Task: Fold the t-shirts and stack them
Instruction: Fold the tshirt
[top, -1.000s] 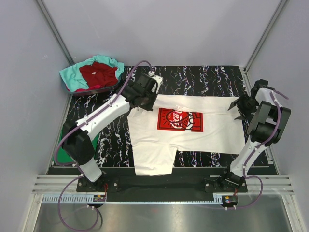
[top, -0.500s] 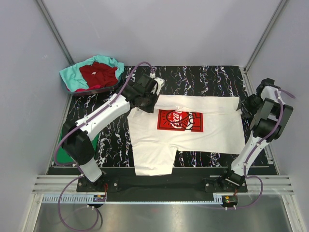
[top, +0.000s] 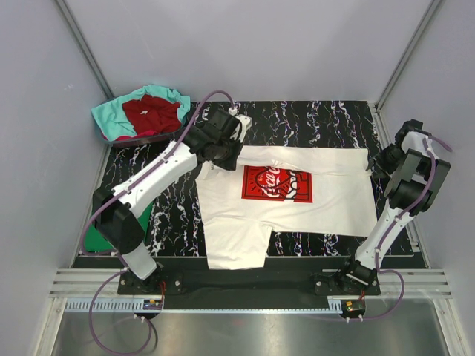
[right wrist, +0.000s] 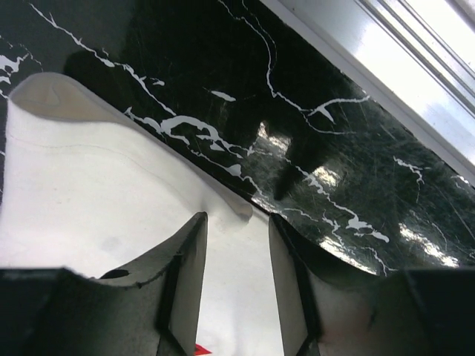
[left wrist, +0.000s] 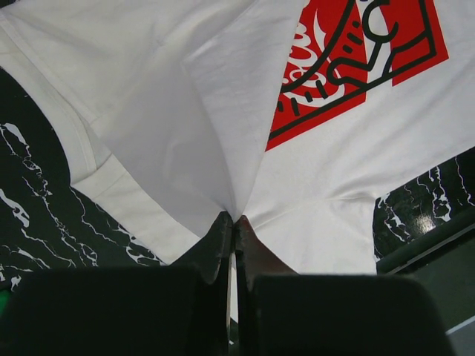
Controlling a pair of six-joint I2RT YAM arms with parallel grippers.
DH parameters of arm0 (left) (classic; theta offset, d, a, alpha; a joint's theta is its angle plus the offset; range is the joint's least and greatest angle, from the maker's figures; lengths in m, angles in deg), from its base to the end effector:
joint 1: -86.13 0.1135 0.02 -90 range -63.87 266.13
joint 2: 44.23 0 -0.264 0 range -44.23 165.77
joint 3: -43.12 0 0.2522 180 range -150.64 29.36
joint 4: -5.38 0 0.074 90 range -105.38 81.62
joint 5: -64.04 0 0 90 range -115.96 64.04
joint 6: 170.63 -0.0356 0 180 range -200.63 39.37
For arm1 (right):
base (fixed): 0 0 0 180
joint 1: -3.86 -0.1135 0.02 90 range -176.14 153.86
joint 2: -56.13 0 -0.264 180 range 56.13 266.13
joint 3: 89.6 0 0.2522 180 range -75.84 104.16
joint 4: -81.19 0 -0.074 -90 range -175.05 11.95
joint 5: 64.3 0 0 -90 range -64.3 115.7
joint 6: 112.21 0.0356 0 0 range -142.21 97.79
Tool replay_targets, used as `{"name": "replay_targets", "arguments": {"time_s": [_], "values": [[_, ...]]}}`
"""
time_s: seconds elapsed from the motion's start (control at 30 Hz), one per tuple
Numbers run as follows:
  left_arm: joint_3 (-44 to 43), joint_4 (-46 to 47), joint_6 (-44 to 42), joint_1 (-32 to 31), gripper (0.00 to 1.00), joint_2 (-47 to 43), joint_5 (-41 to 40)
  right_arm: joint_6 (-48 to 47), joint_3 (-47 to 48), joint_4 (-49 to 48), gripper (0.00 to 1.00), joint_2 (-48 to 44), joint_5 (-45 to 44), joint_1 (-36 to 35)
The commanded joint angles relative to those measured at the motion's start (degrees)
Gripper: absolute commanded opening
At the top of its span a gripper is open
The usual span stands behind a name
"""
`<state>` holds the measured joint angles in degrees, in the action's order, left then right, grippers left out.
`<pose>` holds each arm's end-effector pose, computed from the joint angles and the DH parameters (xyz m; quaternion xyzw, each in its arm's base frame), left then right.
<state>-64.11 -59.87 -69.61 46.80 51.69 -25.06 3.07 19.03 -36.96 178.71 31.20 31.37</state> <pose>0.2774 -0.2280 0.3370 0.2349 0.9214 -0.1384 0.2769 0.3863 -0.1973 0.1691 0.4353 0.8905 0.0452 0.1244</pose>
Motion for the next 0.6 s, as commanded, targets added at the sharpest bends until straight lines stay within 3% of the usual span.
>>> {"name": "replay_targets", "arguments": {"time_s": [0.0,0.3,0.57], "values": [[-2.6,-1.8,1.0,-0.4,0.0,-2.8,0.4,-0.9,2.1,-1.3,0.45,1.0,0.0,0.7],[1.9,-0.4,2.7,-0.8,0.0,-4.1,3.0,-0.8,3.0,-1.0,0.34,1.6,0.8,0.8],[2.3,-2.6,1.5,-0.9,0.0,-3.9,-0.8,-0.8,3.4,-1.0,0.26,2.0,1.3,0.7]]}}
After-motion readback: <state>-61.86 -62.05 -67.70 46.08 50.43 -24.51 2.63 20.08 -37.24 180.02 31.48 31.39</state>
